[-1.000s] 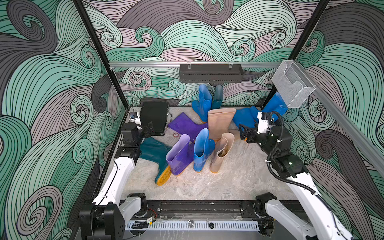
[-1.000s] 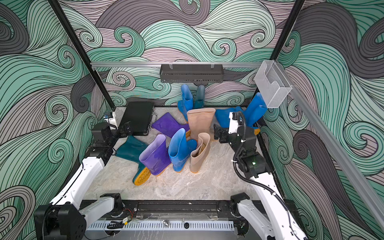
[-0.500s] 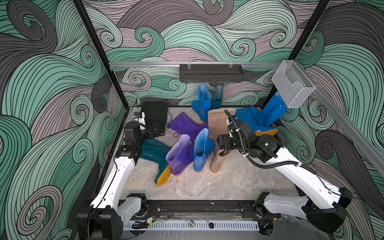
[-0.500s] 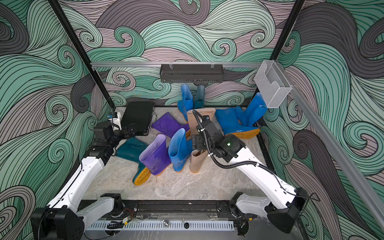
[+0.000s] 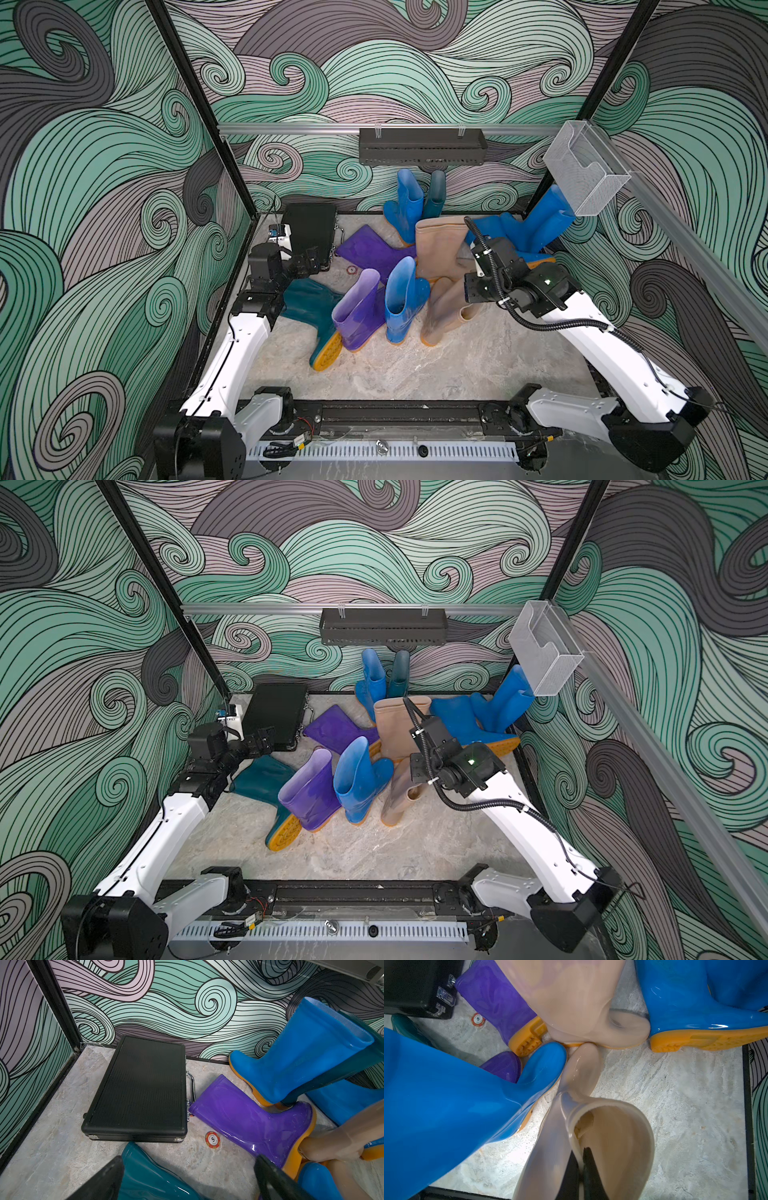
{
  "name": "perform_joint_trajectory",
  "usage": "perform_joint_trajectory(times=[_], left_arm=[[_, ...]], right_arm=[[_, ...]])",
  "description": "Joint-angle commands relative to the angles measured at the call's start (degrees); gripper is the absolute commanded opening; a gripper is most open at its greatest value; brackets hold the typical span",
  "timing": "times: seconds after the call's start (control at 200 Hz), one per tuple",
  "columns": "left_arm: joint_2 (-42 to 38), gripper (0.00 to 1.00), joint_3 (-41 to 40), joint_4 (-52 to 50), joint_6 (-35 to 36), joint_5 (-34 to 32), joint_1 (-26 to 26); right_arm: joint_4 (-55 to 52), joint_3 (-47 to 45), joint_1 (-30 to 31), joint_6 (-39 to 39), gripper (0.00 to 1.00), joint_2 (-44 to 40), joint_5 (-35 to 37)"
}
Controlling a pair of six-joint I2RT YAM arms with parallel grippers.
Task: Match and arrange rain boots in pairs
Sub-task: Adjust the rain boot at the center of the board.
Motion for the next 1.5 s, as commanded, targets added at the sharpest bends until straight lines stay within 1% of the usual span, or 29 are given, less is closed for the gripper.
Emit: perform_joint_trajectory(times=[0.0, 0.075, 0.175, 0.255, 0.41, 0.61, 0.79, 0.94, 1.005, 1.071, 1.131, 1.156, 1.206, 1.251, 1.296, 1.306, 1.311, 1.341, 1.351, 1.356, 1.361, 1.366, 1.416, 1.426, 1.431, 1.441, 1.471, 1.496], left_arm=[[-0.55, 0.98, 1.53, -0.21, -0.92, 0.36, -0.46], [-0.69, 0.98, 1.47, -0.51, -0.96, 0.21, -0.48], [-1.14, 0.98, 1.41, -0.78, -0.88, -0.12, -0.48], [-1.37, 0.98, 1.44, -0.75, -1.03, -0.27, -0.48], [-1.99, 0.99, 1.32, -1.14, -1.55, -0.25, -0.57], [-2.7, 0.98, 1.38, -1.49, -1.47, -0.36, -0.71], [-2.03, 0.98, 1.91, -0.81, -2.0, -0.36, -1.0], [-0.94, 0.98, 2.54, -0.7, -2.02, -0.14, -1.3], [-0.64, 0.98, 2.69, -0.68, -2.25, -0.1, -1.53], [-0.33, 0.98, 2.92, -0.68, -2.22, -0.04, -1.74], [-0.35, 0.98, 3.05, -0.73, -2.24, -0.08, -1.93], [-0.25, 0.98, 3.13, -0.74, -2.22, -0.09, -1.97], [-0.29, 0.99, 3.31, -0.86, -2.11, -0.01, -2.14], [-0.26, 0.98, 3.31, -0.78, -2.12, -0.04, -2.23], [-0.09, 0.99, 3.24, -0.53, -2.14, -0.08, -2.33], [-0.04, 0.98, 3.23, -0.46, -2.12, -0.09, -2.37], [-0.03, 0.98, 3.23, -0.4, -2.16, -0.09, -2.39], [0.15, 0.98, 3.23, -0.35, -2.11, 0.04, -2.48], [0.22, 0.98, 3.22, -0.35, -2.11, 0.0, -2.5], [0.23, 0.98, 3.22, -0.35, -2.11, 0.0, -2.54], [0.28, 0.98, 3.27, -0.35, -2.11, 0.04, -2.57], [0.3, 0.98, 3.29, -0.35, -2.11, 0.02, -2.58], [0.59, 0.99, 3.61, -0.54, -2.23, 0.02, -2.79], [0.64, 0.99, 3.7, -0.66, -2.2, 0.04, -2.82], [0.66, 0.98, 3.72, -0.68, -2.2, 0.06, -2.84], [0.67, 0.98, 3.81, -0.78, -2.26, 0.08, -2.85], [0.68, 0.98, 4.05, -1.0, -2.14, 0.08, -2.98], [0.72, 0.98, 4.18, -1.12, -1.89, 0.08, -3.08]], right_arm=[[-1.88, 3.16, -4.04, -7.03, 0.0, -0.81, -5.69], [-3.47, 4.55, -6.09, -11.19, 0.0, -0.34, -8.34], [-6.55, 6.15, -8.64, -16.79, 0.0, 0.41, -9.27], [-7.0, 6.53, -11.15, -19.88, 0.0, 0.15, -9.65], [-6.98, 6.83, -15.64, -23.72, 0.0, 0.01, -11.15], [-9.11, 8.13, -18.77, -27.74, 0.0, -0.31, -9.76], [-10.03, 10.46, -20.54, -29.17, 0.0, -0.88, -10.09], [-10.17, 10.32, -20.61, -29.07, 0.0, 0.23, -13.06], [-10.16, 10.34, -20.64, -28.53, 0.0, 0.74, -13.26], [-10.15, 10.51, -20.68, -28.24, 0.0, 0.79, -11.67], [-10.19, 10.93, -21.15, -27.48, 0.0, 0.54, -6.52], [-10.16, 11.01, -21.54, -27.32, 0.0, 0.25, -5.46], [-9.93, 11.04, -22.71, -27.01, 0.0, 0.0, -4.99], [-9.81, 10.8, -23.14, -27.0, 0.0, -0.08, -6.28], [-9.45, 10.1, -23.1, -26.96, 0.19, 0.04, -7.93], [-9.46, 10.07, -23.11, -26.94, 0.2, 0.02, -8.09], [-9.46, 9.95, -23.1, -26.92, 0.25, 0.05, -8.37], [-9.53, 9.66, -23.13, -26.84, 0.43, 0.09, -8.61], [-9.52, 9.62, -23.12, -26.72, 0.49, 0.09, -8.43], [-9.52, 9.62, -23.12, -26.72, 0.49, 0.09, -8.43], [-9.5, 9.55, -23.12, -26.63, 0.54, 0.09, -8.21], [-9.48, 9.53, -23.12, -26.55, 0.56, 0.04, -8.06], [-9.51, 9.57, -23.12, -25.69, 0.72, -0.55, -5.5], [-9.49, 9.65, -23.12, -25.48, 0.78, -0.84, -4.78], [-9.49, 9.65, -23.12, -25.48, 0.78, -0.84, -4.78], [-9.47, 9.75, -23.12, -25.44, 0.81, -0.98, -4.31], [-9.42, 10.04, -23.12, -25.47, 0.97, -1.66, -3.38], [-9.46, 10.22, -23.12, -25.49, 0.99, -2.12, -2.84]])
